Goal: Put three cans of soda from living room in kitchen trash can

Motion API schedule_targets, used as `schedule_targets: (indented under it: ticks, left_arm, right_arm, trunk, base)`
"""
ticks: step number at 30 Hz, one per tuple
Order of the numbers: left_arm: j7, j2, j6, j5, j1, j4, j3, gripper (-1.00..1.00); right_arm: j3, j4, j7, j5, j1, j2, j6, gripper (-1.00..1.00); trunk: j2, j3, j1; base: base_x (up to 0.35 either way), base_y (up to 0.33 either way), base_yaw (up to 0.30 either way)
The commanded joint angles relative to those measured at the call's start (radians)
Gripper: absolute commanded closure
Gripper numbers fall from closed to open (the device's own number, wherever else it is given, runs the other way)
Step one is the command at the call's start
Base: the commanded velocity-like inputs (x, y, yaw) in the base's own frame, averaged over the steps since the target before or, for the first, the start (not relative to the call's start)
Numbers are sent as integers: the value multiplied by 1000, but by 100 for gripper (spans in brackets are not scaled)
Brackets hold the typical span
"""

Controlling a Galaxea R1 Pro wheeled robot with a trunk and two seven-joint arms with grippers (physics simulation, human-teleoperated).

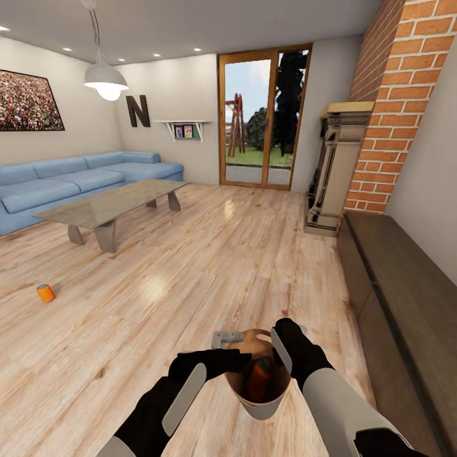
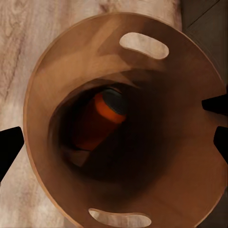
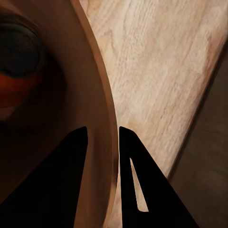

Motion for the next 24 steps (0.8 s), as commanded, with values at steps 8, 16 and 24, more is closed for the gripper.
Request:
schedule_targets:
  ticks: [8, 16, 24]
  left_arm:
    - [0, 4, 35, 0, 2, -21, 8, -100]
    - [1, 30, 53, 0, -2, -23, 11, -100]
    - [1, 101, 65, 3, -8, -31, 16, -100]
  right_arm:
    - [-11, 0, 2, -4, 0, 0, -1, 100]
    - [-16, -2, 54, -4, -2, -34, 1, 100]
    - [-18, -3, 108, -4, -3, -67, 3, 100]
  trunk:
    - [0, 0, 0]
    - [0, 0, 0]
    - [0, 0, 0]
  base:
    - [0, 0, 0]
    - [0, 0, 0]
    - [0, 0, 0]
